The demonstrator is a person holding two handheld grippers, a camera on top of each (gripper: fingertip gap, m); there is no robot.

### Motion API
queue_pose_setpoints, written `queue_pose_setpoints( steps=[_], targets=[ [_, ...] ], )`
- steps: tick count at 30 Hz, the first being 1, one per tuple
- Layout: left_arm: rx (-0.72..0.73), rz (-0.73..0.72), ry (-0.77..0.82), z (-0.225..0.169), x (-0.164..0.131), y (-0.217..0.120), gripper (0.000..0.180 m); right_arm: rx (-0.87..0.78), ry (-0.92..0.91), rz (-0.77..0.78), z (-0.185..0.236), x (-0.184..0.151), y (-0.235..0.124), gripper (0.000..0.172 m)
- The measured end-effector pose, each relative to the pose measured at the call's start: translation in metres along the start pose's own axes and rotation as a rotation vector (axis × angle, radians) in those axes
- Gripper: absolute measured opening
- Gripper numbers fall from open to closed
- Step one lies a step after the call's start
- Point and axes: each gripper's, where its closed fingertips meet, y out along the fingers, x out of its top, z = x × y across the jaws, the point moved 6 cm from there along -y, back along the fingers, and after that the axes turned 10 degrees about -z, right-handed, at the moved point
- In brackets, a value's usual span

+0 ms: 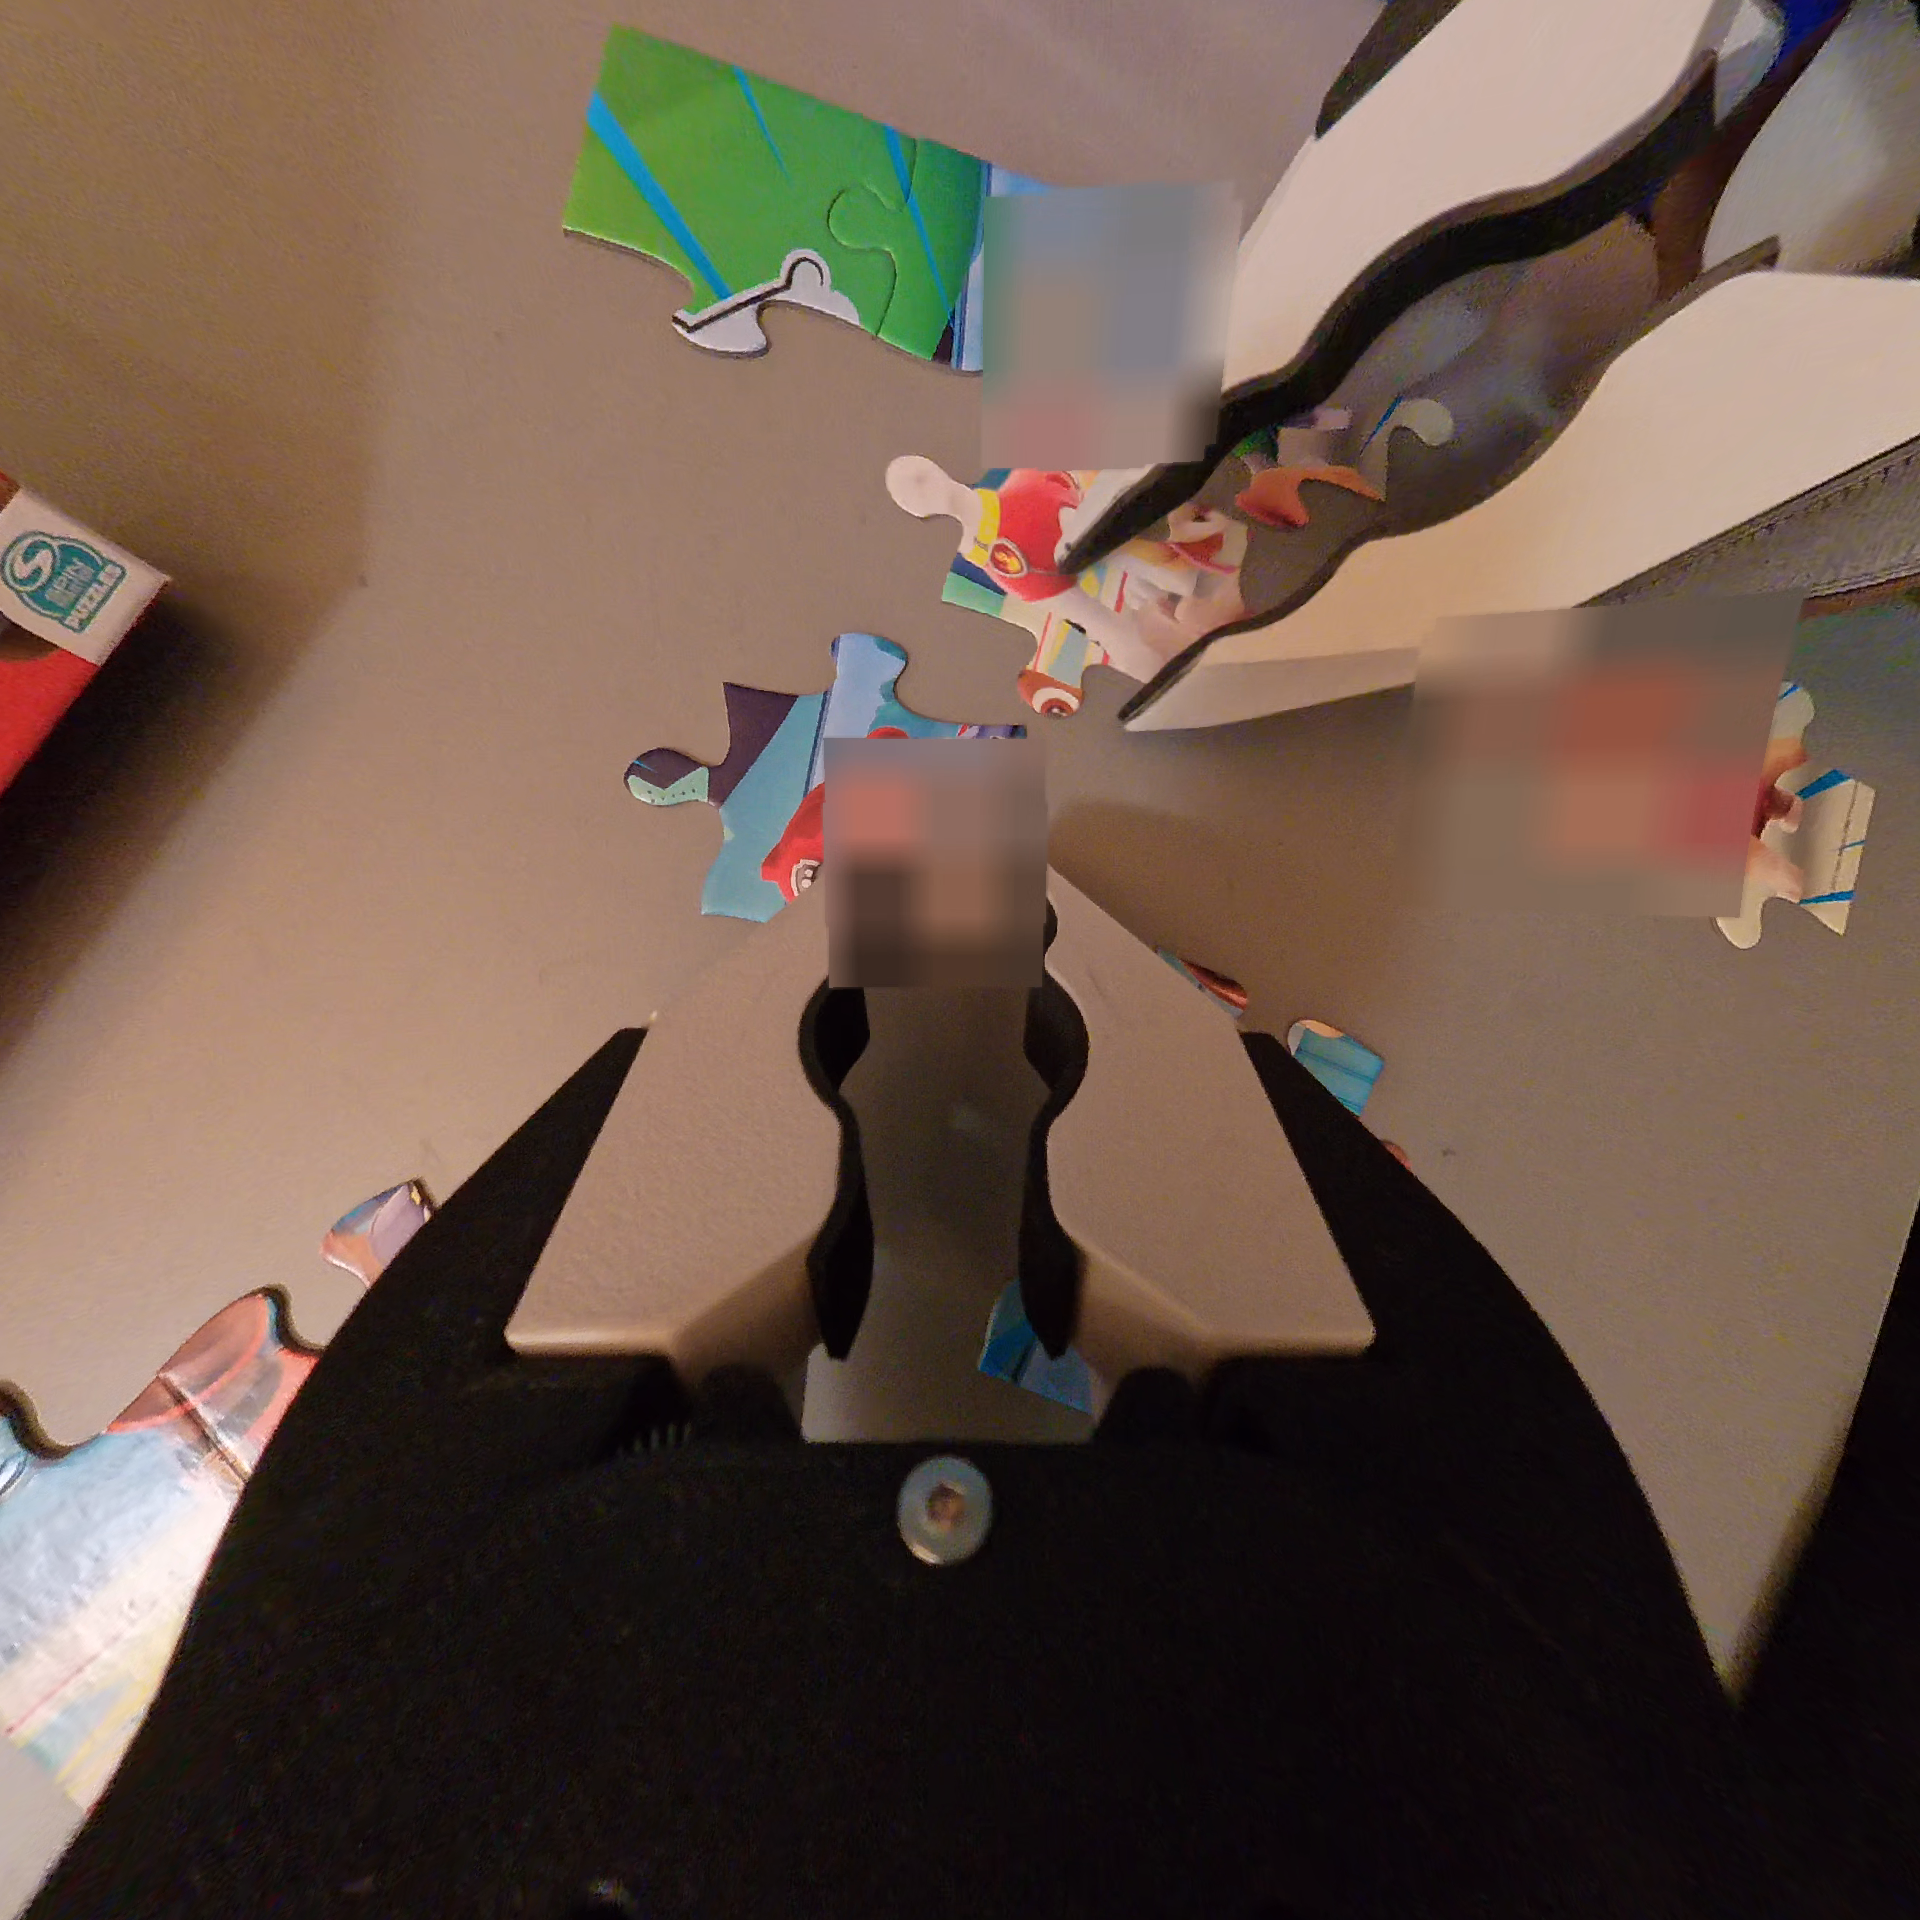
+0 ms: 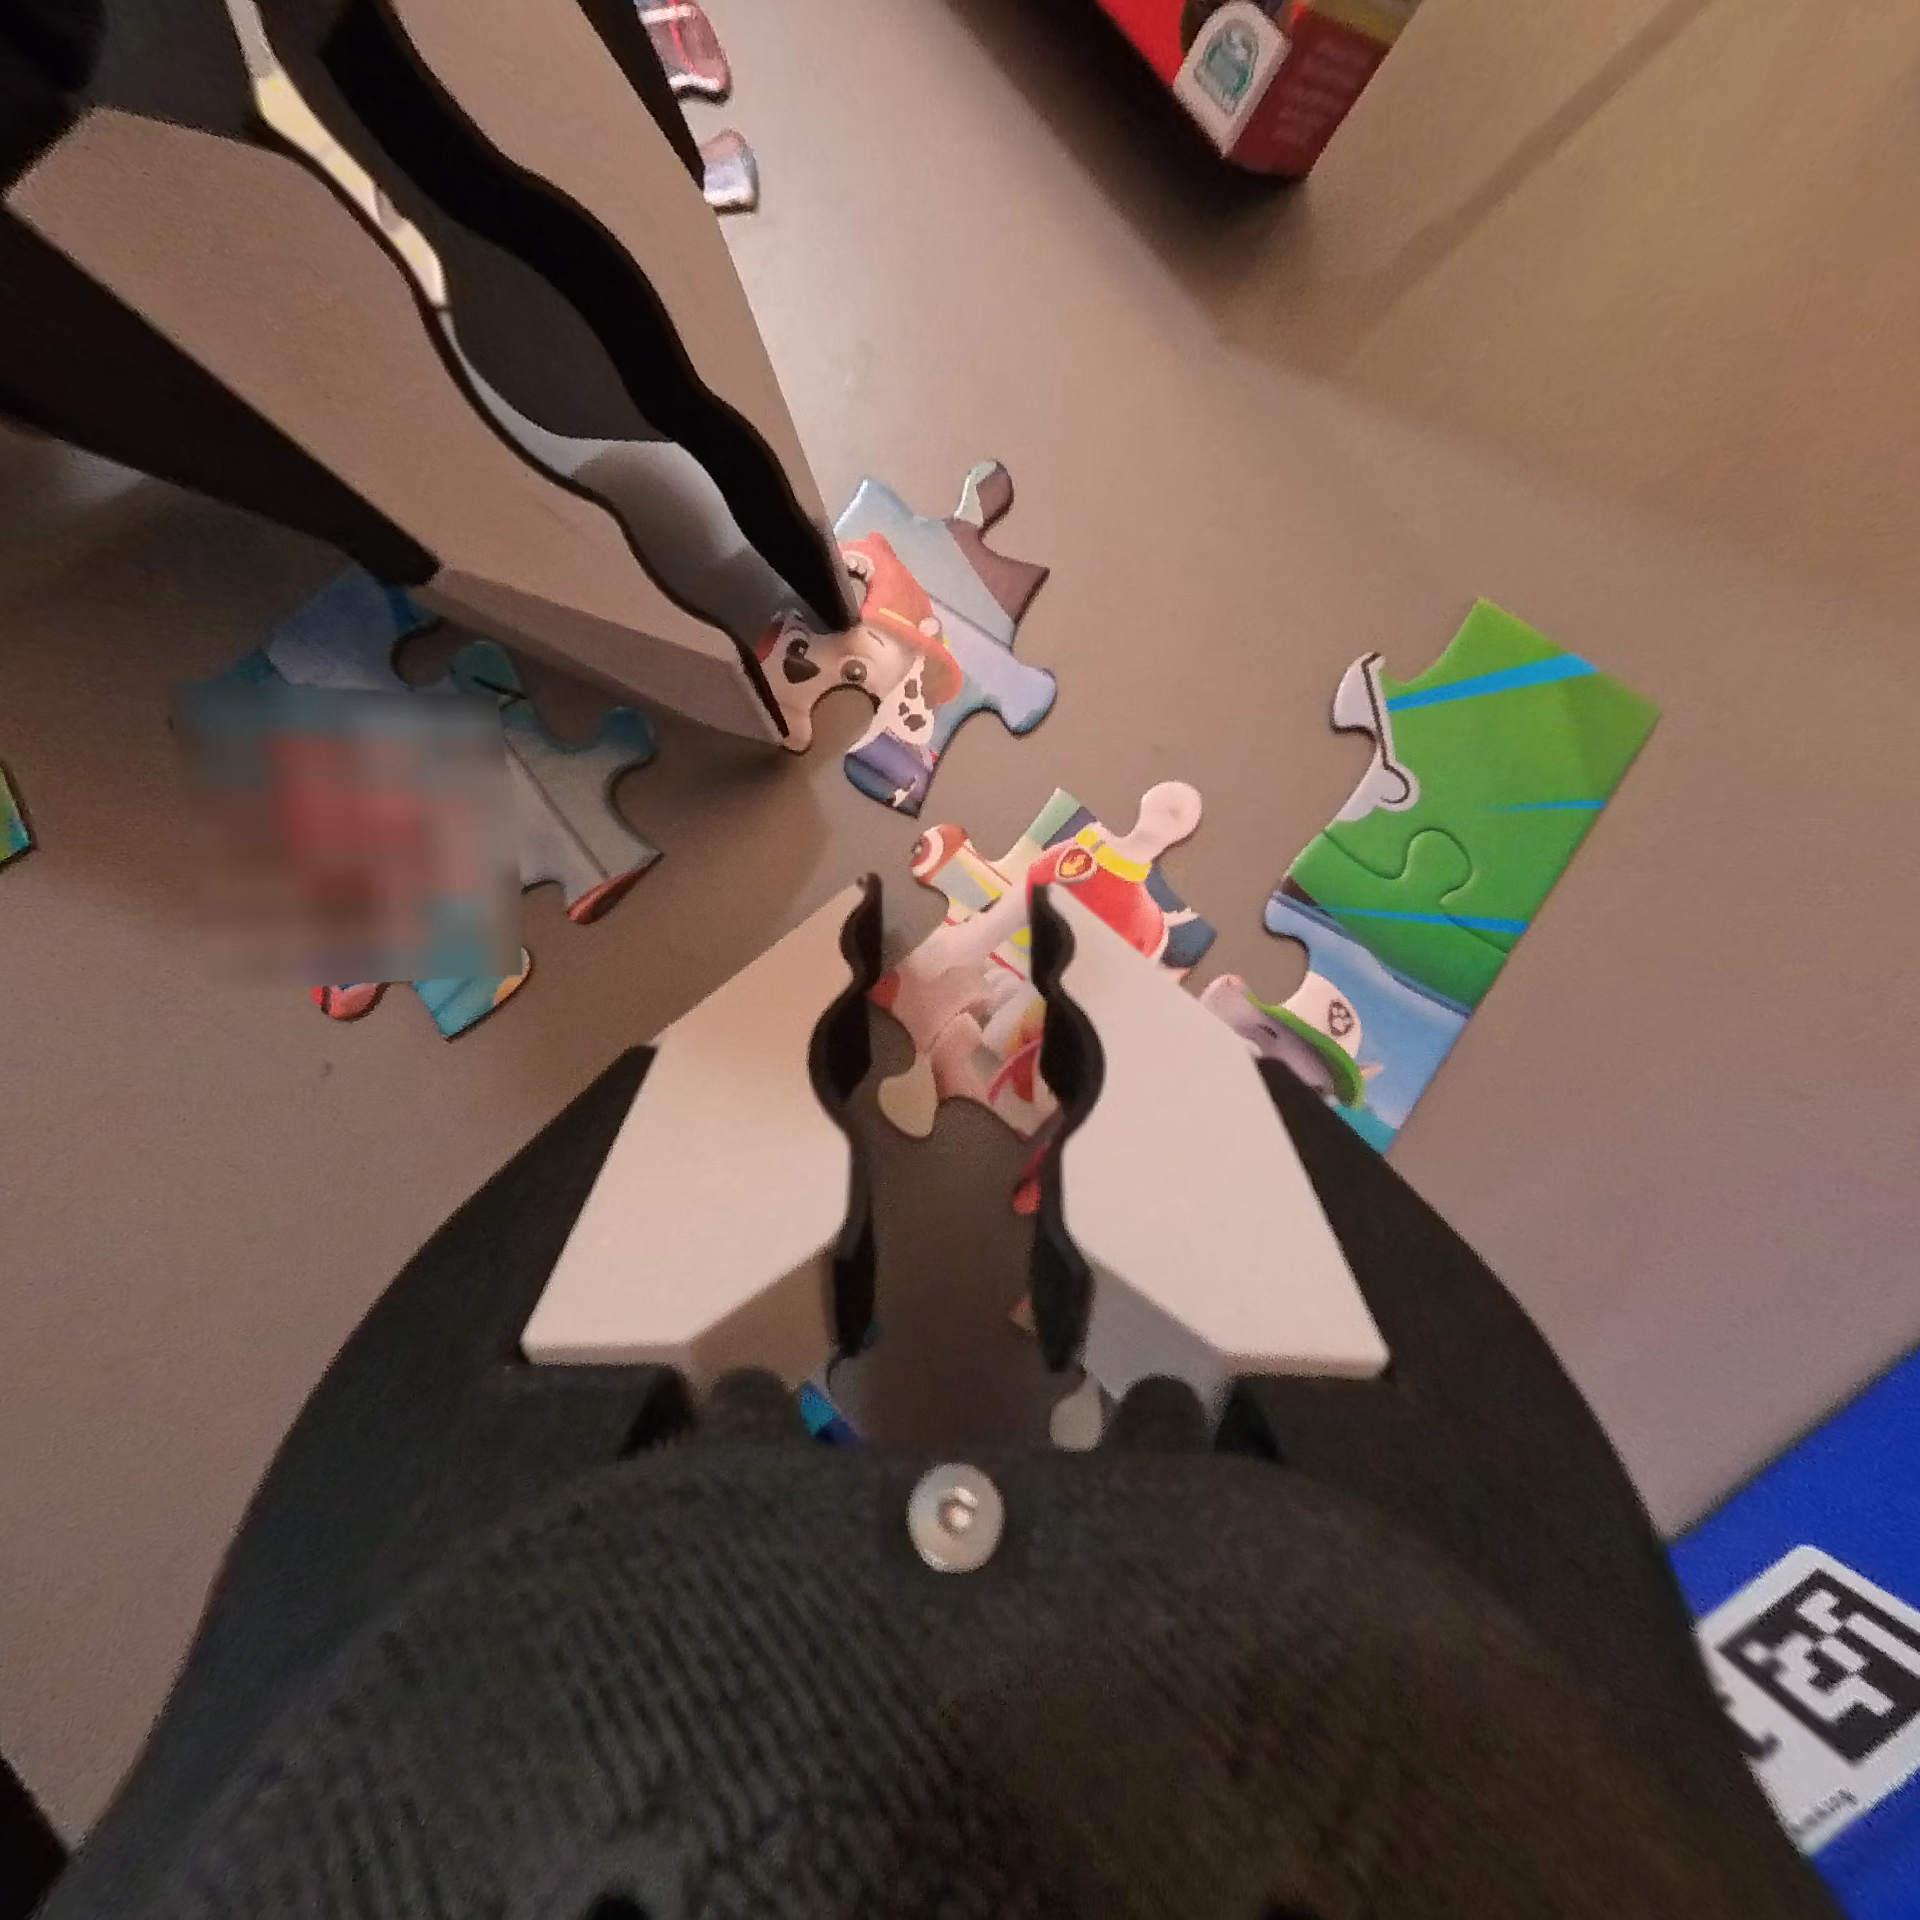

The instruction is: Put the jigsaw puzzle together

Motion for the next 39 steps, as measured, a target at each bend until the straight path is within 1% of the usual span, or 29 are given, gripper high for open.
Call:
queue_pose_setpoints(
  steps=[3,7,10,14,16,18,20,21,23,25,30,39],
  targets=[
    [-0.003,0.000,0.003,0.000,0.000,0.000,0.025,-0.020,-0.005,0.004,-0.002,0.000,-0.001,0.027],
    [-0.012,0.000,0.001,-0.001,0.000,-0.002,0.027,-0.070,-0.006,0.022,-0.005,-0.004,-0.007,0.043],
    [-0.021,-0.016,-0.001,-0.002,0.000,-0.004,0.027,-0.079,0.005,0.034,-0.007,-0.011,-0.014,0.044],
    [-0.018,-0.033,0.011,-0.004,0.003,-0.005,0.027,-0.053,0.049,0.025,0.001,-0.018,-0.024,0.040],
    [-0.026,-0.041,0.008,-0.006,0.004,-0.005,0.027,-0.069,0.037,0.033,0.003,-0.021,-0.023,0.043],
    [-0.036,-0.040,0.010,-0.010,0.005,-0.003,0.027,-0.096,-0.002,0.050,0.002,-0.023,-0.020,0.050],
    [-0.037,-0.031,0.028,-0.014,0.004,-0.003,0.027,-0.071,-0.009,0.037,0.001,-0.022,-0.017,0.051],
    [-0.034,-0.028,0.040,-0.016,0.004,-0.003,0.028,-0.043,0.001,0.040,0.001,-0.022,-0.015,0.049],
    [-0.026,-0.027,0.060,-0.019,0.003,-0.005,0.028,-0.009,0.011,0.043,-0.001,-0.022,-0.015,0.040],
    [-0.019,-0.029,0.063,-0.020,0.002,-0.008,0.027,0.018,-0.008,0.058,-0.003,-0.022,-0.016,0.023],
    [-0.013,-0.049,0.028,-0.020,-0.001,-0.014,0.027,0.017,-0.032,0.083,0.001,-0.020,-0.015,0.022],
    [-0.001,-0.050,0.034,-0.024,-0.005,-0.022,0.027,0.006,-0.028,0.035,0.015,-0.022,-0.016,0.022]
  ],
)
